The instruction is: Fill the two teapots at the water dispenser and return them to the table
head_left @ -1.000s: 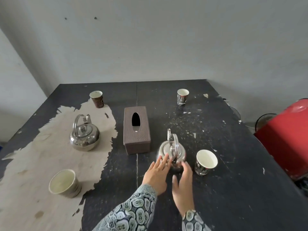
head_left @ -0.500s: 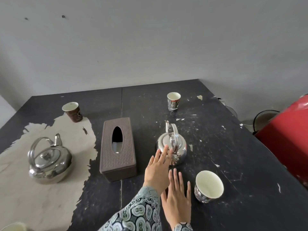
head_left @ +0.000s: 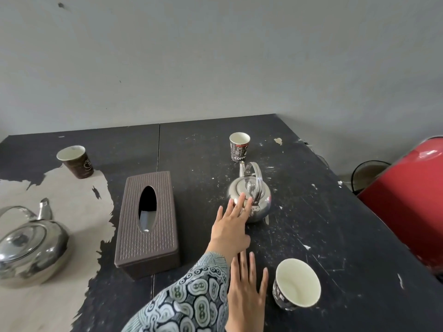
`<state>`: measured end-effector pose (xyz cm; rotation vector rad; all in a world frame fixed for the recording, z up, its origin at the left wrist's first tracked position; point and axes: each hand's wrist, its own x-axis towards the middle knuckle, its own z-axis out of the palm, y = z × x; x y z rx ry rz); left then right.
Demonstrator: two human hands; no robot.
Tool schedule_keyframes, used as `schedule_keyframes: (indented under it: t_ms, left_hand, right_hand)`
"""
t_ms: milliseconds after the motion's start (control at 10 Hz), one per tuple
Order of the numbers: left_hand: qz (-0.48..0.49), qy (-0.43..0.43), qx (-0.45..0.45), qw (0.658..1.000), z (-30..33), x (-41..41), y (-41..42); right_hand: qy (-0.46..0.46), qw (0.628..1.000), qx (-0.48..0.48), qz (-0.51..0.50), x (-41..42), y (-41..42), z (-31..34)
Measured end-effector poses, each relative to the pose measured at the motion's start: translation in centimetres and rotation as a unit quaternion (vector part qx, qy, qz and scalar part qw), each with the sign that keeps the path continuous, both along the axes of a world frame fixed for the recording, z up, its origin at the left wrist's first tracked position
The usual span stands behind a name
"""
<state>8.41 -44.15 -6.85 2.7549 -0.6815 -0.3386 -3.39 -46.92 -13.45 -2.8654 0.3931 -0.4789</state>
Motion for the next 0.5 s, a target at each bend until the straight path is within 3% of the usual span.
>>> schedule_keyframes:
  t_ms: [100, 200, 400, 500]
  left_hand:
    - [-0.003, 0.007, 0.000, 1.000, -0.1, 0.3, -0.7]
    - [-0.005, 0.011, 0.006, 1.000, -0.2, 0.3, -0.5]
    - [0.009, 0.020, -0.084, 0.996, 1.5, -0.3, 0.0]
    - [0.111, -0.115, -0.090, 0.983, 1.7, -2.5, 3.0]
  right_hand:
    - [-0.019, 0.997, -0.072, -0.004, -0.1, -0.4, -0.2]
    - [-0.020, 0.997, -0.077, -0.014, 0.0, -0.2, -0.2]
    - [0.006, 0.999, -0.030, -0.009, 0.2, 0.3, -0.1]
    - [0.005, 0.999, 0.030, -0.030, 0.3, 0.6, -0.3]
